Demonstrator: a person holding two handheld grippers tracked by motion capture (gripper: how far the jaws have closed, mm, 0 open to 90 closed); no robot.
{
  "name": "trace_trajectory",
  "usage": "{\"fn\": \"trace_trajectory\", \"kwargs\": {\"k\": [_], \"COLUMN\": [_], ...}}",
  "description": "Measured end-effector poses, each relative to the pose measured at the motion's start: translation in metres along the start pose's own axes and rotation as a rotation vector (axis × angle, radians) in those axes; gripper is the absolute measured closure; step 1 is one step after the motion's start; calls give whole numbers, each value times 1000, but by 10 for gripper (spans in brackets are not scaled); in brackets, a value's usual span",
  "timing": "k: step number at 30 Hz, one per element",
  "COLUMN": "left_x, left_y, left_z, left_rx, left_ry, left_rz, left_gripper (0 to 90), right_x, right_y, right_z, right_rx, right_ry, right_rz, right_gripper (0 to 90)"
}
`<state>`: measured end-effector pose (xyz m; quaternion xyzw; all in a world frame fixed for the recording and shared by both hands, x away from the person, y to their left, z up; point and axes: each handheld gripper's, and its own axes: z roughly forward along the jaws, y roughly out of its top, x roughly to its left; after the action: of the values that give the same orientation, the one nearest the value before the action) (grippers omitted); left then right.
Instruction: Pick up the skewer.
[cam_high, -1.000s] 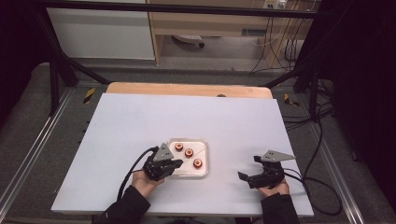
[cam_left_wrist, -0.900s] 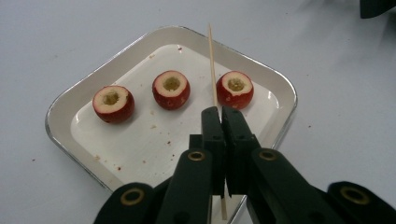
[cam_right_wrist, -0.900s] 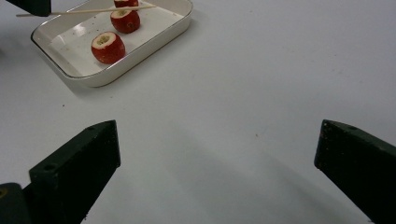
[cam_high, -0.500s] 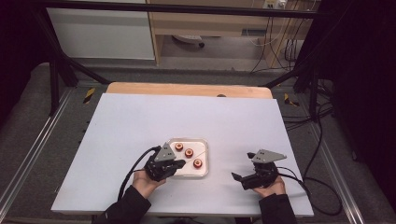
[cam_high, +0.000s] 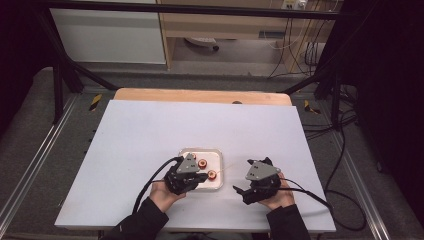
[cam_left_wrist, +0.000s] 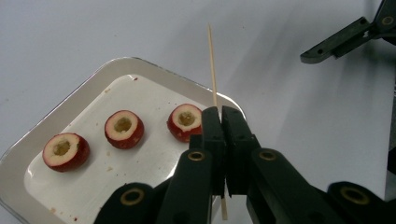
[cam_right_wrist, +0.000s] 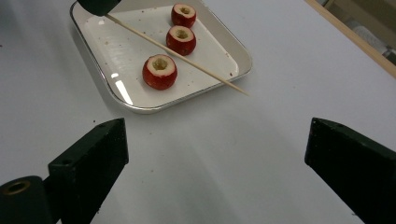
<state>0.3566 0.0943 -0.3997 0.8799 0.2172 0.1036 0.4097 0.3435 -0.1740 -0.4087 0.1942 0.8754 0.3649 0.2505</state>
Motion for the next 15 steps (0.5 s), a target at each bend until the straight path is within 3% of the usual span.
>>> {"fn": "trace_trajectory", "kwargs": {"k": [4,6,15], "left_x": [-3,-6,-17], "left_y": [6,11,21], "left_z": [1,2,10], "left_rx": [10,22,52], "left_ry": [-5,-14,-33], "left_rz": [14,30,76], "left_gripper": [887,887,887], "right_x": [4,8,18], "right_y": [5,8,14], "right_z": [1,2,7], "right_rx": [14,31,64], "right_ry": [-11,-24,-38], "right_rz": [-57,-127,-317], "right_gripper": [129,185,366]}}
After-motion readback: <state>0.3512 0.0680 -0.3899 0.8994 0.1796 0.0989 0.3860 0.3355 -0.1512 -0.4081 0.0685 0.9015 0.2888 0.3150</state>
